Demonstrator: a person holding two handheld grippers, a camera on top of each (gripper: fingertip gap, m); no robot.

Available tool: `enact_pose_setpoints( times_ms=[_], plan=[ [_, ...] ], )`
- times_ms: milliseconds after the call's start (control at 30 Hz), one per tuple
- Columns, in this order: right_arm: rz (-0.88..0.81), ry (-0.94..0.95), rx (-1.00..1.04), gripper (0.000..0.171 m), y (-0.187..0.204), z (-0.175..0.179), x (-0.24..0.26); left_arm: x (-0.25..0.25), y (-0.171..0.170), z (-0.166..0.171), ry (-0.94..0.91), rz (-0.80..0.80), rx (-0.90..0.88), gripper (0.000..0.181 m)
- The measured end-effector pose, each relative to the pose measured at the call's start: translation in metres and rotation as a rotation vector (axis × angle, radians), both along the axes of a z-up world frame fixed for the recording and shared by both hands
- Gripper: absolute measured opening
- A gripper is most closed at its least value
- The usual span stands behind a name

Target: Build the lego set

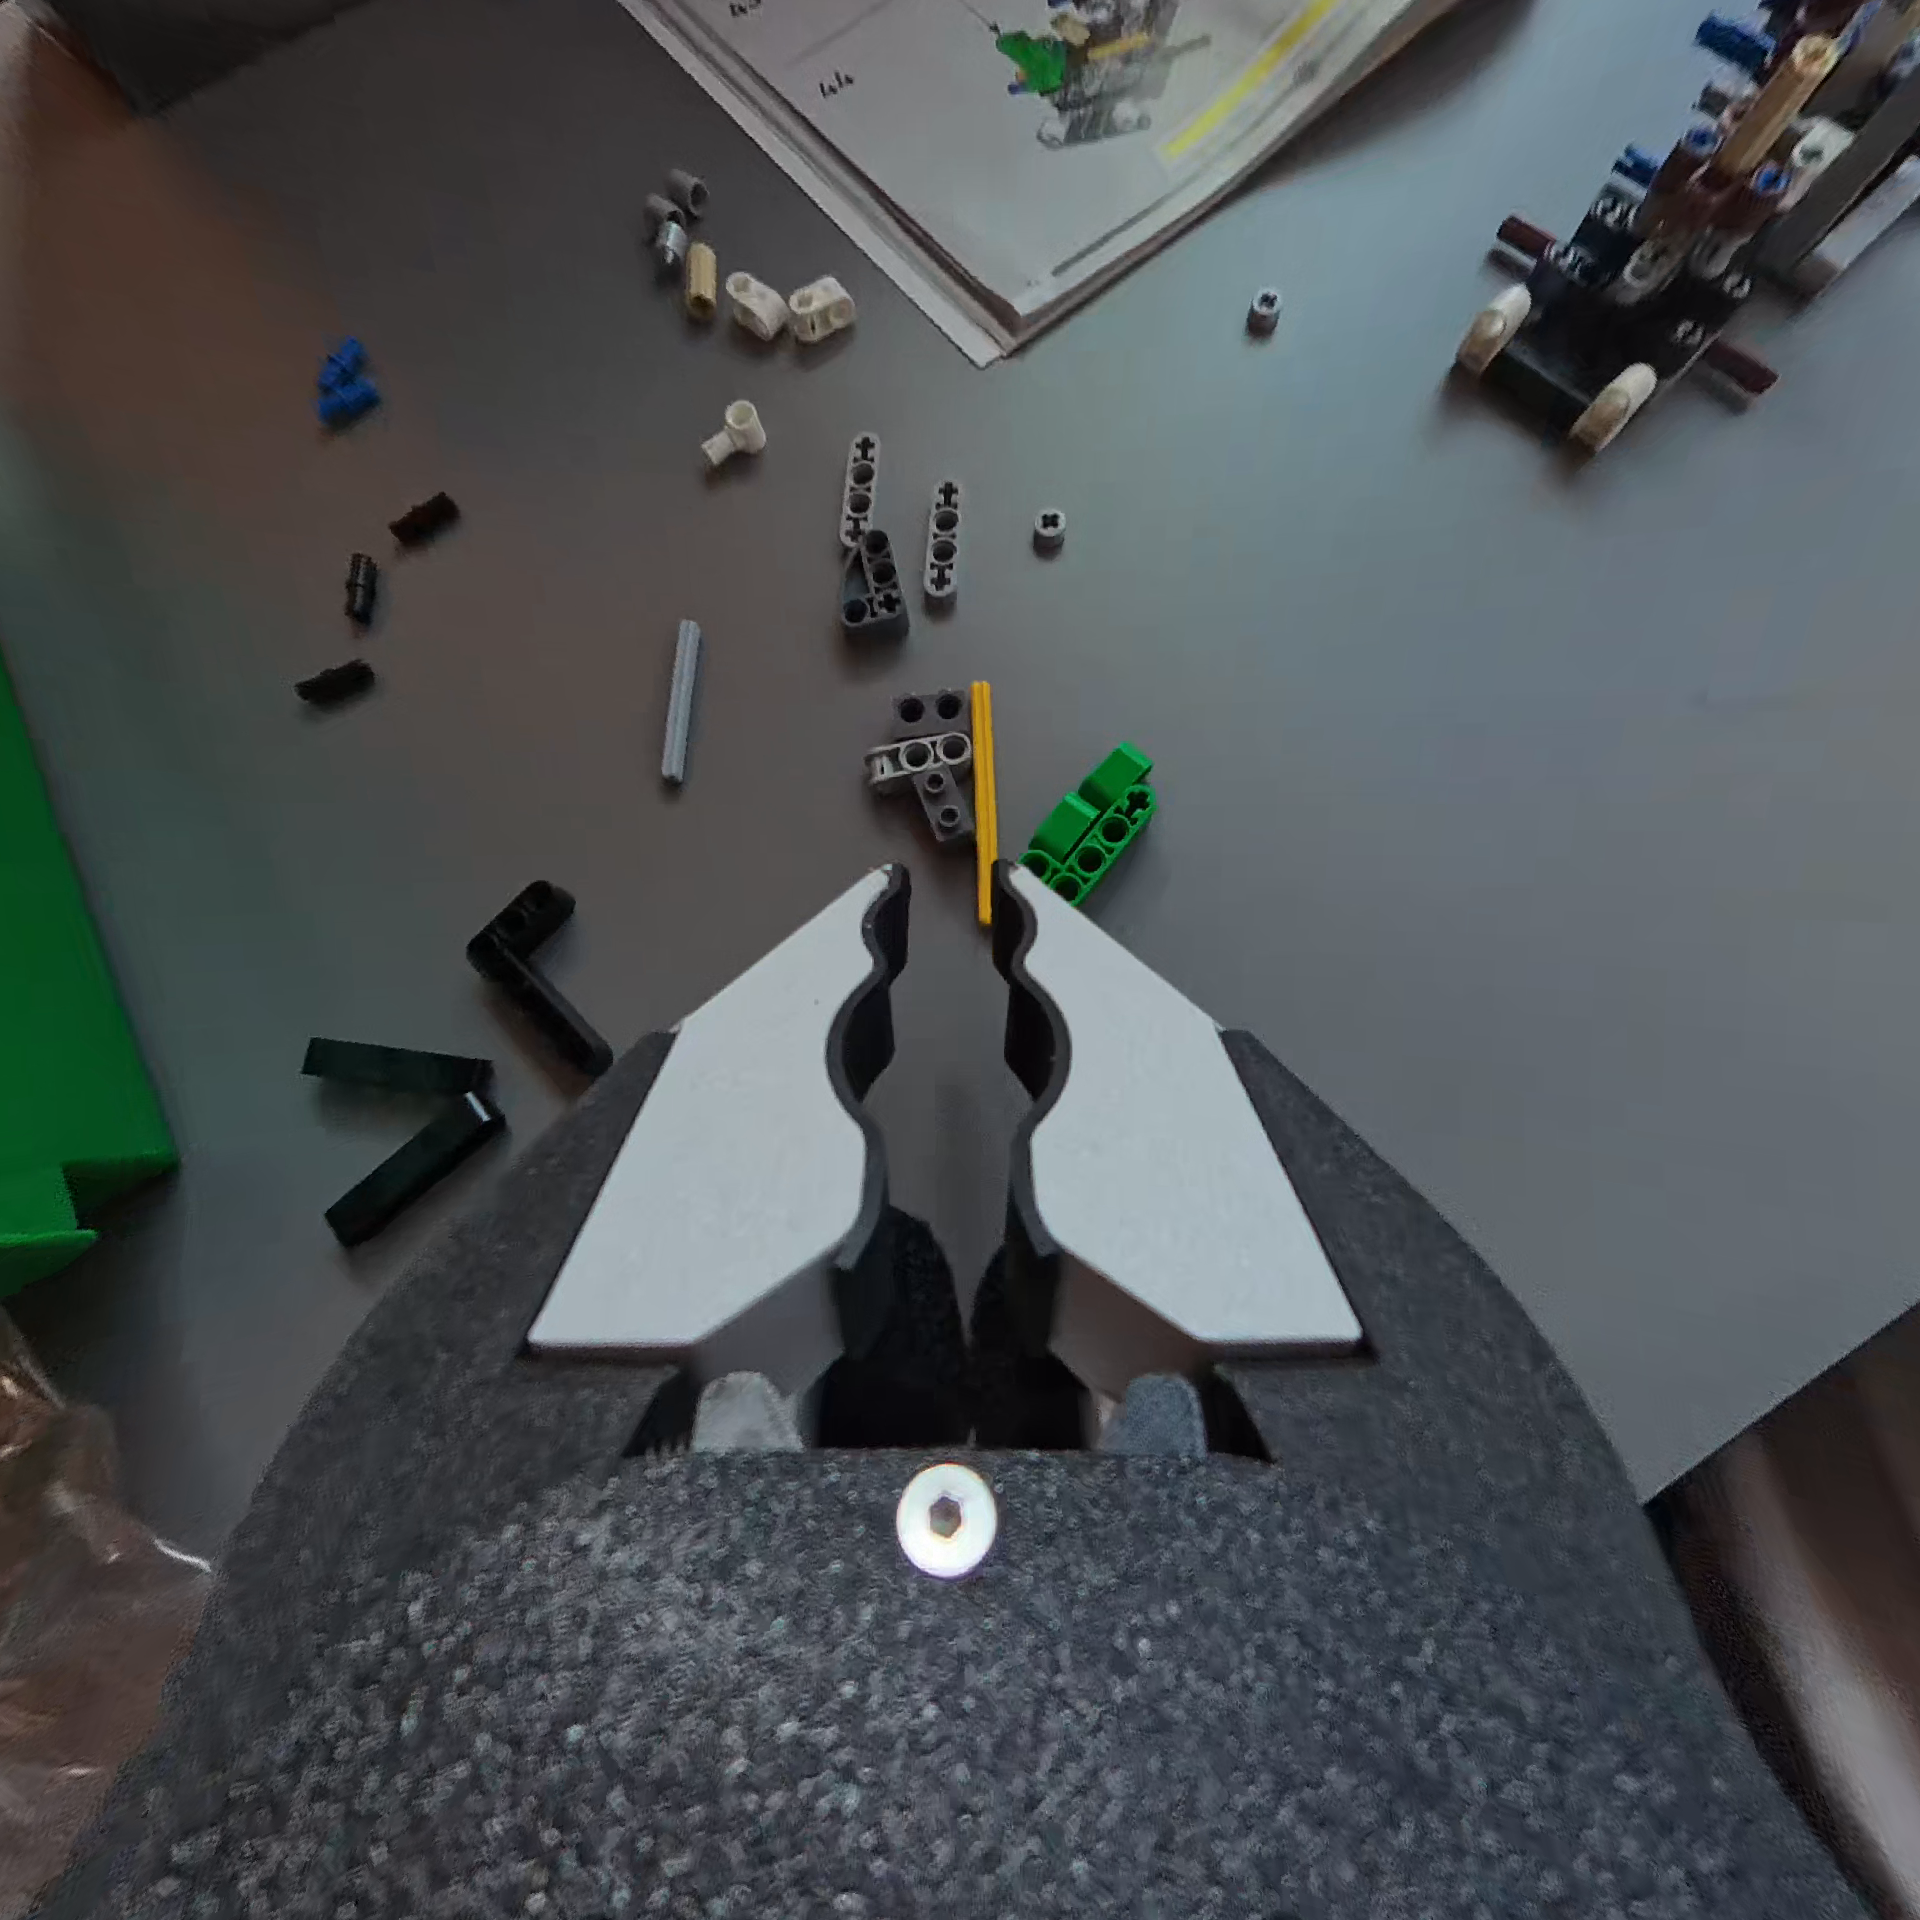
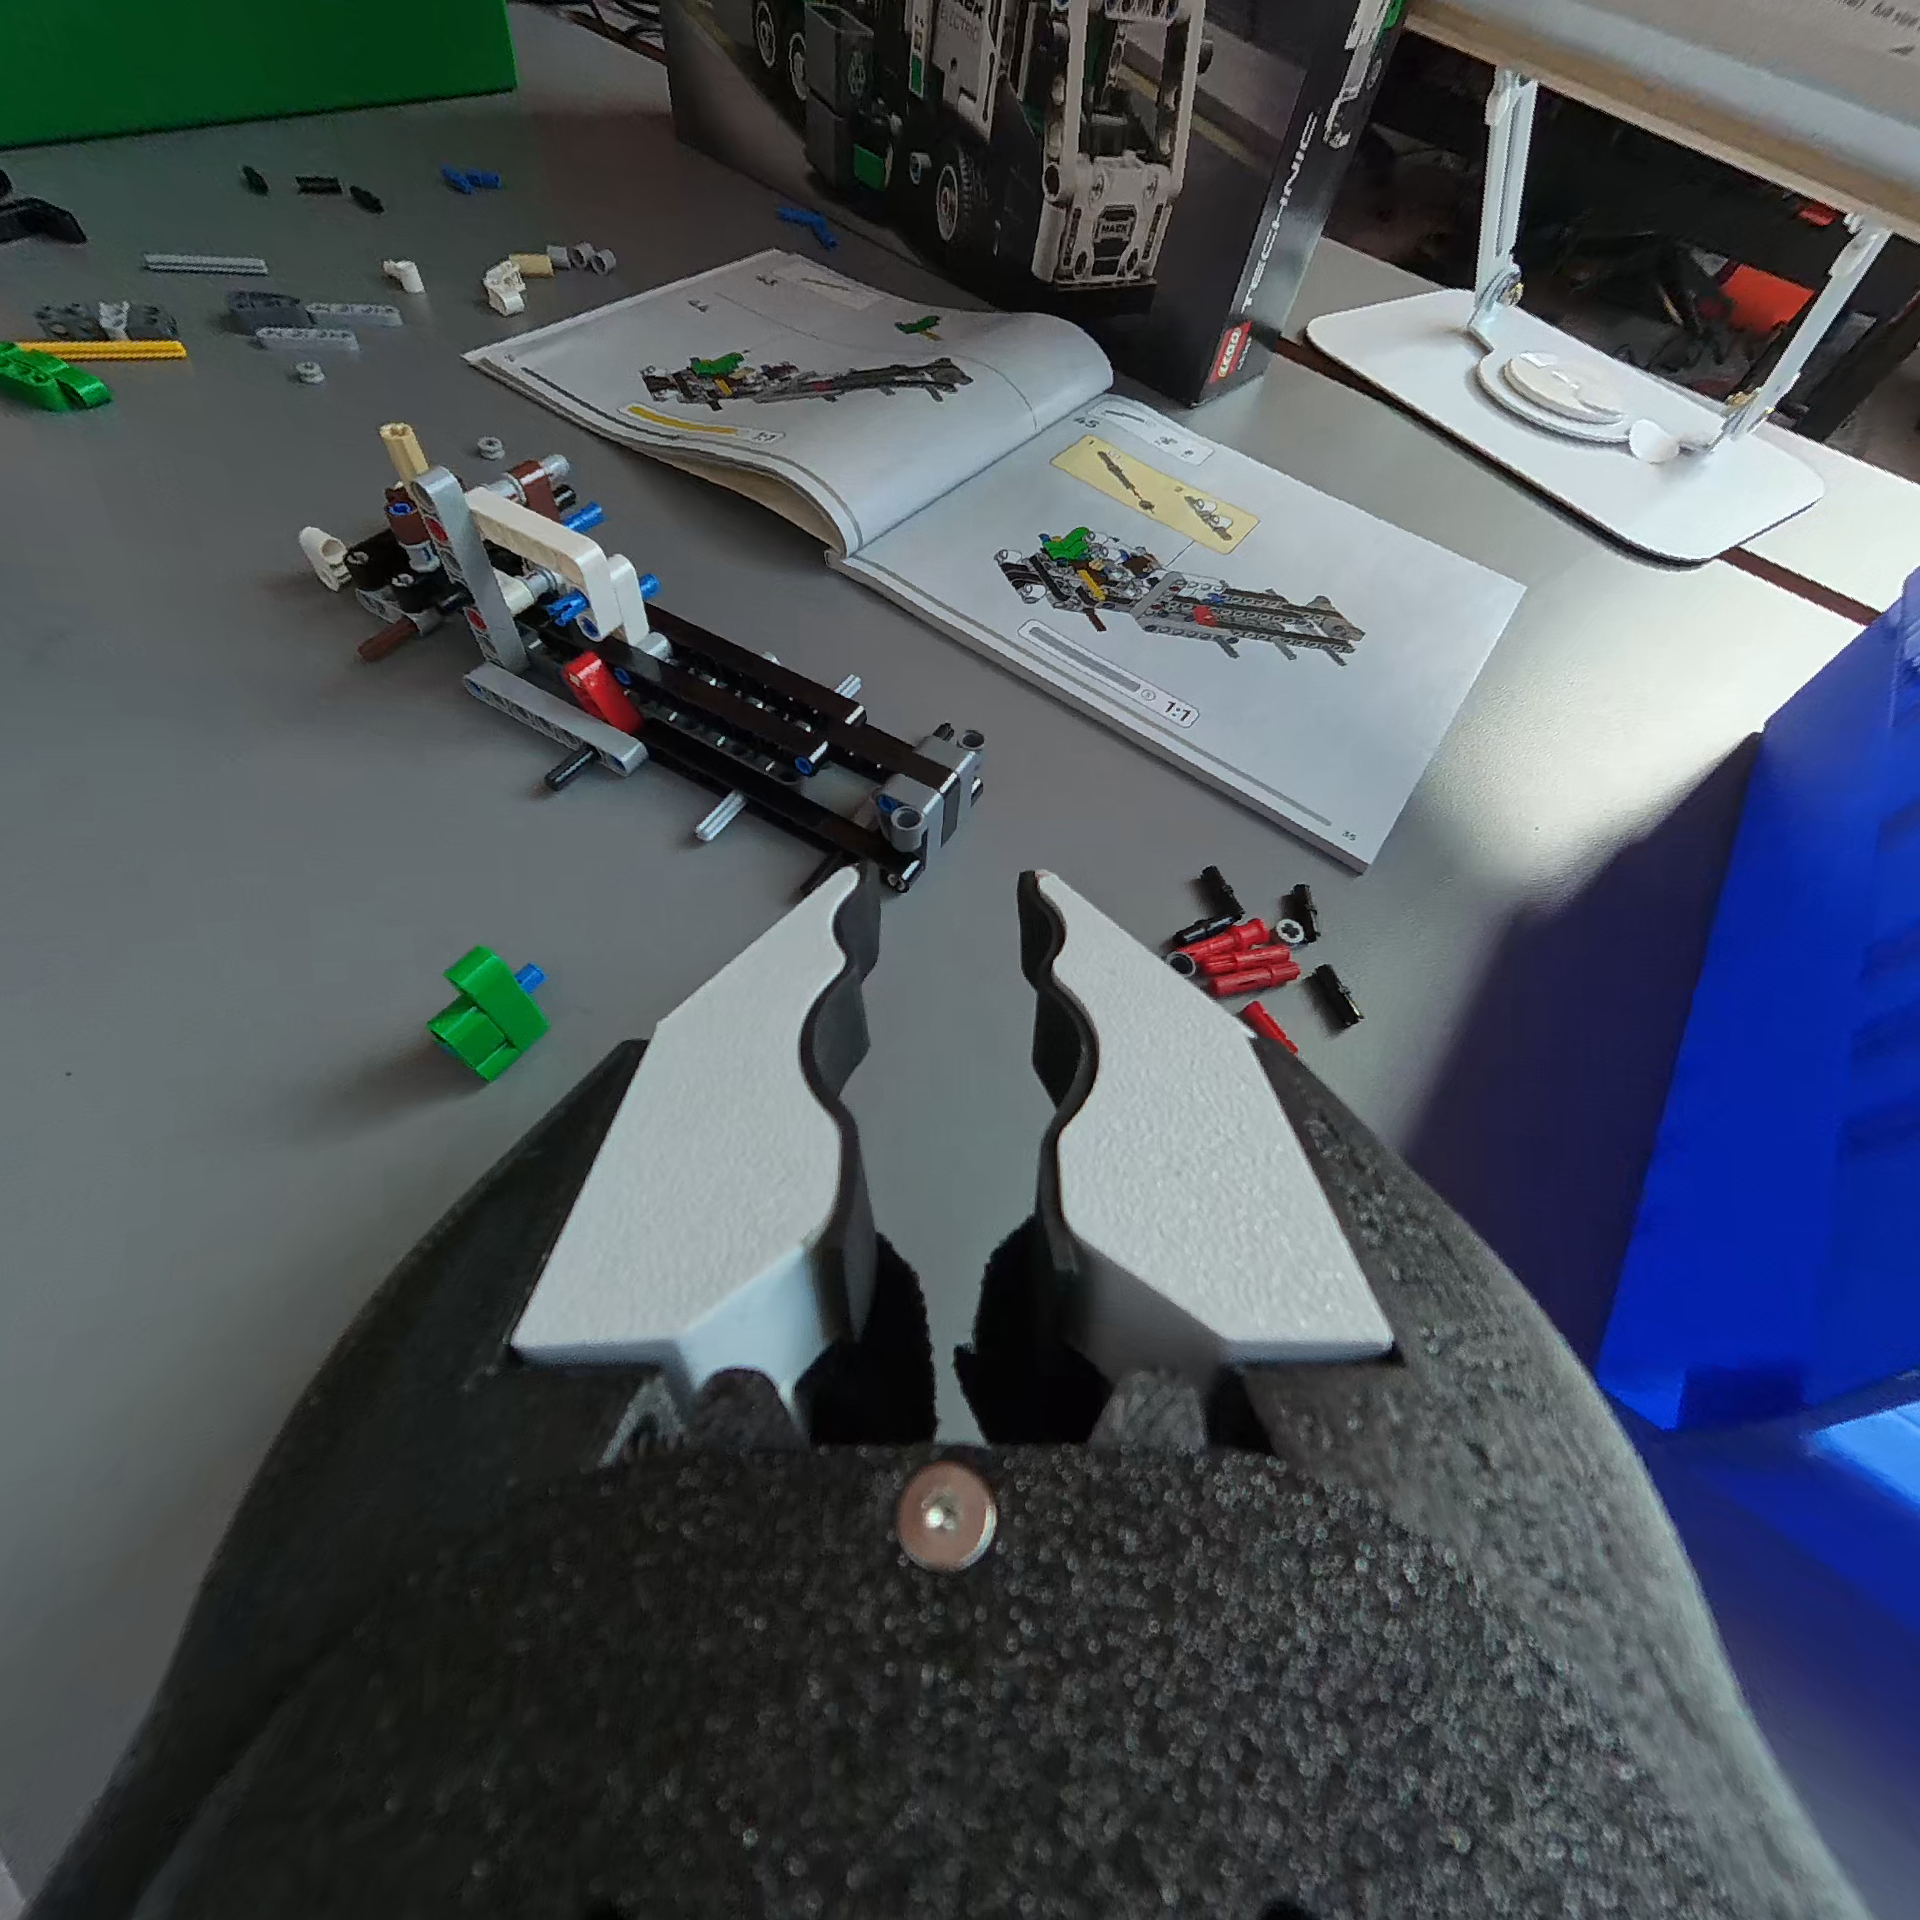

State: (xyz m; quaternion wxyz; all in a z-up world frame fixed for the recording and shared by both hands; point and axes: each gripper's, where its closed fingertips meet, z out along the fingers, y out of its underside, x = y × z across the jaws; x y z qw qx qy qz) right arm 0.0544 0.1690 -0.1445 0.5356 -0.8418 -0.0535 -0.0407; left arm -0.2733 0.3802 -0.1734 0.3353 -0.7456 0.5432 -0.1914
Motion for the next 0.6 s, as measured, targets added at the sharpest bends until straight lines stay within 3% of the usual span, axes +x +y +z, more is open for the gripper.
enact_pose_setpoints(
  times_ms=[33,400,500,600],
  plan=[
    [-0.002,0.003,0.002,0.026,0.0,0.0,0.0,-0.001,-0.001,-0.004,0.03,-0.025,0.011,0.014],
    [-0.001,0.011,-0.017,0.026,0.001,-0.002,0.001,-0.002,-0.004,-0.017,0.172,-0.189,0.062,0.002],
    [0.0,0.024,-0.016,0.026,0.001,-0.002,0.001,-0.008,0.003,0.005,0.192,-0.272,0.166,0.002],
    [0.004,0.048,-0.015,0.026,0.001,-0.002,0.001,0.03,0.007,0.046,0.08,-0.409,0.216,0.002]
  ],
)
